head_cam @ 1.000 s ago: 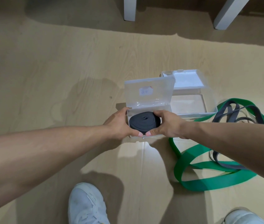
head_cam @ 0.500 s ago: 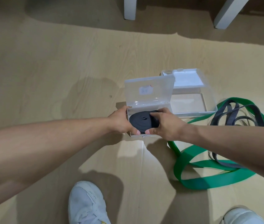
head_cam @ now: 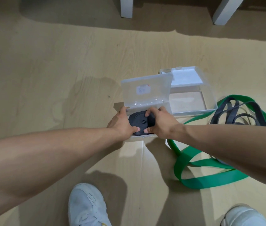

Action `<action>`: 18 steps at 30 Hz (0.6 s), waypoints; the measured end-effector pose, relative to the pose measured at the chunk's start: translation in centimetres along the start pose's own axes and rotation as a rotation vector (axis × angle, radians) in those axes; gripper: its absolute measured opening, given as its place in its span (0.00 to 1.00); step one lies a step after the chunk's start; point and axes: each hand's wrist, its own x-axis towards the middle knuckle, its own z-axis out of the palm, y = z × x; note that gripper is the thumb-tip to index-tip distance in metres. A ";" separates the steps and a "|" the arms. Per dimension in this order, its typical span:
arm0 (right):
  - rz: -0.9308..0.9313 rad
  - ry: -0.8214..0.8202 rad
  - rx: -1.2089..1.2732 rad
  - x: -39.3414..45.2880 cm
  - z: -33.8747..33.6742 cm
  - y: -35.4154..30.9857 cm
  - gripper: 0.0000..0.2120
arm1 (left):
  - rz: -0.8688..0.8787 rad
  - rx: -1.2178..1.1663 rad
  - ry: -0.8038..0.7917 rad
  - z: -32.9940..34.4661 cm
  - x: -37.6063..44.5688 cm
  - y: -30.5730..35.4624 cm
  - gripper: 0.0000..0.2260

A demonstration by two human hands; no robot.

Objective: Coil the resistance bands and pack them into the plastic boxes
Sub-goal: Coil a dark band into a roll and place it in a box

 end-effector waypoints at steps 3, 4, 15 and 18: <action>0.064 -0.067 0.128 0.0 -0.4 0.4 0.30 | 0.023 -0.039 -0.056 -0.4 0.3 -0.4 0.41; 0.093 -0.063 0.171 -0.1 -0.6 0.5 0.30 | 0.035 -0.052 -0.077 -0.7 0.3 -0.5 0.41; 0.294 -0.234 0.296 0.5 -1.2 0.2 0.24 | 0.054 -0.079 -0.160 -1.0 -0.2 -0.6 0.44; 0.317 -0.196 0.406 0.1 -1.2 0.6 0.17 | 0.057 -0.095 -0.161 -1.0 -0.2 -0.6 0.44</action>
